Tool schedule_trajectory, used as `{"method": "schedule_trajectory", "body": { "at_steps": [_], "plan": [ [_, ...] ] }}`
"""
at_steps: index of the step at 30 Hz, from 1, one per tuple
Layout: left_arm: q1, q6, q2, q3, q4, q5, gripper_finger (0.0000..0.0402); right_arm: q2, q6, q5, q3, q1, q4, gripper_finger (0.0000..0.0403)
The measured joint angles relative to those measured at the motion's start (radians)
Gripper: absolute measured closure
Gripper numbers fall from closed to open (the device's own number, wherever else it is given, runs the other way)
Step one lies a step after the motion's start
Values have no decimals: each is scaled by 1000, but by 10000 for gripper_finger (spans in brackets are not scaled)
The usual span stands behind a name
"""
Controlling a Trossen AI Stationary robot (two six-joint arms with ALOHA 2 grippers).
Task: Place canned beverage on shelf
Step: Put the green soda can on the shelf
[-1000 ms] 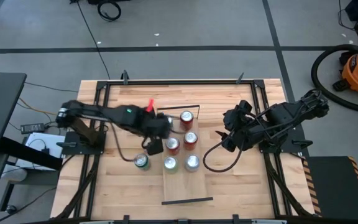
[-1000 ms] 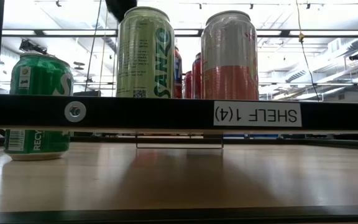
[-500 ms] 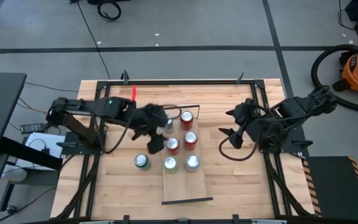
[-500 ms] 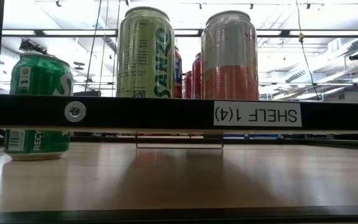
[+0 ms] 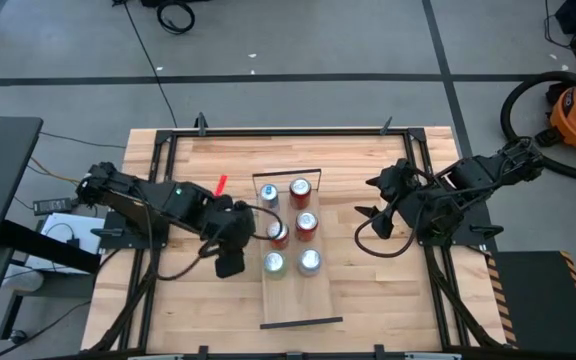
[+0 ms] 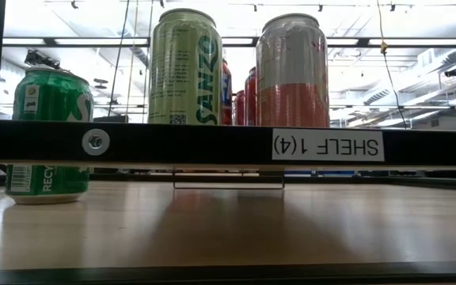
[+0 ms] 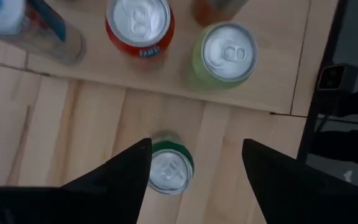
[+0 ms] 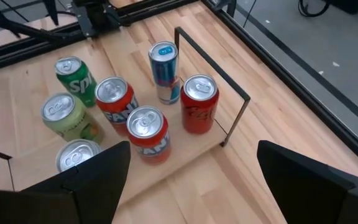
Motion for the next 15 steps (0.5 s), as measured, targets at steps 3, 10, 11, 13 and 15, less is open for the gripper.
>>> {"method": "schedule_trajectory", "body": {
  "at_steps": [3,10,11,13,15],
  "plan": [
    [-18,-14,18,0,-26,-4,134,0,-10,17,0,0,6,41],
    [-26,23,91,0,-102,-19,88,0,-15,22,0,0,7,41],
    [-26,30,103,0,-107,-20,80,0,-13,22,0,0,6,41],
    [-27,51,125,0,-98,-20,64,0,-12,22,0,0,6,41],
    [-33,91,143,0,-95,-15,51,0,-10,22,0,0,6,41]
  ]
}}
